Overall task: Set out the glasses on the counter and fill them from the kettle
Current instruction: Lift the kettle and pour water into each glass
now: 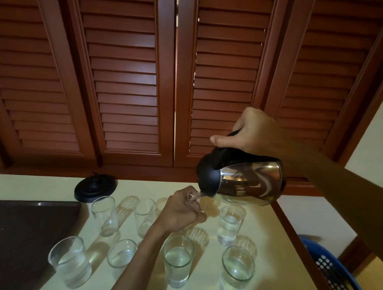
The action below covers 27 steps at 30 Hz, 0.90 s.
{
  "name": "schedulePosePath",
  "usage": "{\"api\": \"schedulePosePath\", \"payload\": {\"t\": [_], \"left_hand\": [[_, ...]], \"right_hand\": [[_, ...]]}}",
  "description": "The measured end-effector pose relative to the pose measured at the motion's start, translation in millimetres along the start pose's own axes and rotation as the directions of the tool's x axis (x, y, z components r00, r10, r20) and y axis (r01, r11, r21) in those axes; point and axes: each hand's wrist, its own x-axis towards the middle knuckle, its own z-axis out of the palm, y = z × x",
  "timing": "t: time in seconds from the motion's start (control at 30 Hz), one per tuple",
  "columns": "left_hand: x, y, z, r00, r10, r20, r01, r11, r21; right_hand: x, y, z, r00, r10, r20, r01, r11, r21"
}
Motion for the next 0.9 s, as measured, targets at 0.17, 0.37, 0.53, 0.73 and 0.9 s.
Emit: {"api": "schedulePosePath", "payload": {"t": [0.17, 0.37, 0.53, 0.73, 0.9], "left_hand": [[0.3, -0.4, 2.4, 1.0, -0.004, -0.019, 0.003, 0.999, -0.054], [2.6, 0.9, 3.8, 0.995, 0.005, -0.097, -0.011, 0.998, -0.067], [7.7, -4.5, 4.0, 0.992, -0.005, -0.125, -0.002, 0.998, -0.055], [11.4, -13.9, 6.1, 0.995, -0.026, -0.092, 0.022, 0.999, -0.044], [12.2, -23.0, 7.0, 0.996, -0.064, -0.063, 0.061, 0.997, -0.054]], "right_hand": [[-7.0, 26.1, 22.9, 0.998, -0.032, -0.062, 0.043, 0.984, 0.175], [-9.7, 46.3, 27.9, 0.992, 0.02, -0.122, 0.02, 0.949, 0.315], [-14.7, 58.0, 23.0, 0.978, 0.125, -0.167, -0.051, 0.92, 0.389], [-22.2, 73.7, 13.2, 0.941, 0.285, -0.185, -0.128, 0.802, 0.583], [-28.6, 80.4, 9.3, 0.934, 0.32, -0.16, -0.127, 0.715, 0.687]]}}
